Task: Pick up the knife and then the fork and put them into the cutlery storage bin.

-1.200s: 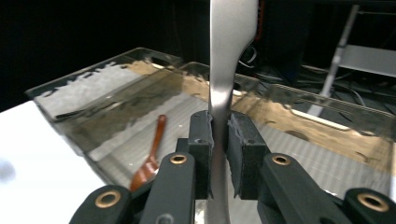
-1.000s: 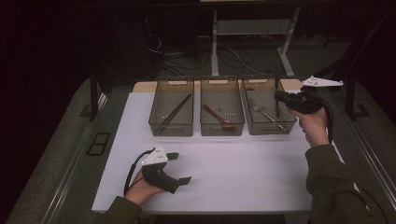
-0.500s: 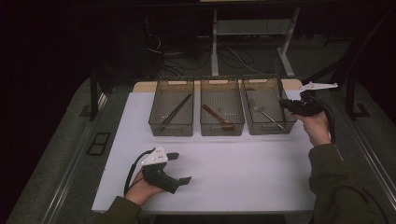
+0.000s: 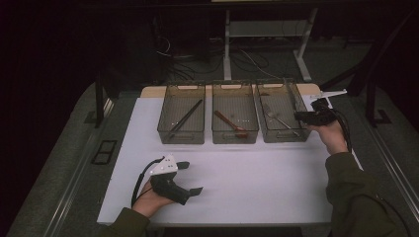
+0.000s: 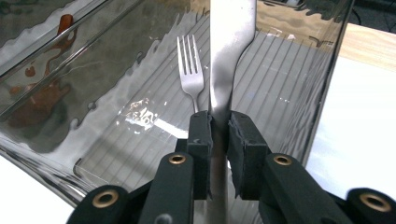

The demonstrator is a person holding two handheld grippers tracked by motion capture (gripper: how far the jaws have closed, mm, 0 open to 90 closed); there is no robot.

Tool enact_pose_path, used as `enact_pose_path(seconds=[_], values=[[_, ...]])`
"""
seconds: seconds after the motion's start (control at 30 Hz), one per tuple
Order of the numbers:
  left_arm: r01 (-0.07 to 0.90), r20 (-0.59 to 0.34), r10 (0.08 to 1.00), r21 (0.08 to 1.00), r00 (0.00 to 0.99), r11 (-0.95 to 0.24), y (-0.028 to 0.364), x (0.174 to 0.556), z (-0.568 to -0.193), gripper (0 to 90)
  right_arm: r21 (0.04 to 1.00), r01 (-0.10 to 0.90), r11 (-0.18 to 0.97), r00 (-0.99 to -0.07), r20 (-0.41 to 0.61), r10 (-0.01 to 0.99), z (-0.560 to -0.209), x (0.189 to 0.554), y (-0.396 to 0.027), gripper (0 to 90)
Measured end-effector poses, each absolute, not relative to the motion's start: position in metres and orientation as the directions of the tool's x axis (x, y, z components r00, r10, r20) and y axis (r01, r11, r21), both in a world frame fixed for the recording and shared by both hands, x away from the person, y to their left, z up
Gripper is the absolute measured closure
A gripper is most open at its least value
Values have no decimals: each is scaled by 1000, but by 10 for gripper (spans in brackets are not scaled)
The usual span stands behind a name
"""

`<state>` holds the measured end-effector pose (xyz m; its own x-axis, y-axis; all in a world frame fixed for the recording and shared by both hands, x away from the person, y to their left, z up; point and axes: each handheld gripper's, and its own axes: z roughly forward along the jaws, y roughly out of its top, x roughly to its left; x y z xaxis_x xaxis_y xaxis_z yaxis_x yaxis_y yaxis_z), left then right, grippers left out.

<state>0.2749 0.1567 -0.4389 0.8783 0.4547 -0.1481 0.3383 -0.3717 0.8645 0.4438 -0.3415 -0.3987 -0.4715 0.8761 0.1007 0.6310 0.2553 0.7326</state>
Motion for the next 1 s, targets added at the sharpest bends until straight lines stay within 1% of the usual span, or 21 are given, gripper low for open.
enact_pose_path(seconds=[0.03, 0.17, 0.23, 0.3, 0.47, 0.7, 1.0], values=[[338, -148, 454, 865, 878, -371, 157, 275, -439, 0, 735, 628, 256, -475, 101, 874, -398, 444, -341, 765], [339, -149, 455, 865, 878, -371, 157, 275, -439, 0, 746, 621, 241, -472, 110, 875, -394, 444, -340, 664], [338, -148, 454, 865, 879, -371, 157, 275, -439, 0, 748, 617, 244, -473, 105, 875, -394, 444, -339, 633], [338, -148, 454, 865, 879, -372, 157, 275, -439, 0, 754, 612, 238, -471, 105, 876, -393, 443, -338, 580], [338, -148, 454, 865, 878, -371, 157, 275, -439, 0, 769, 599, 222, -469, 113, 876, -390, 441, -337, 481], [337, -148, 455, 865, 878, -371, 157, 275, -439, 0, 797, 567, 205, -472, 110, 875, -382, 436, -333, 409], [340, -148, 458, 865, 876, -370, 156, 276, -439, 0, 821, 536, 195, -491, 116, 863, -373, 428, -326, 355]])
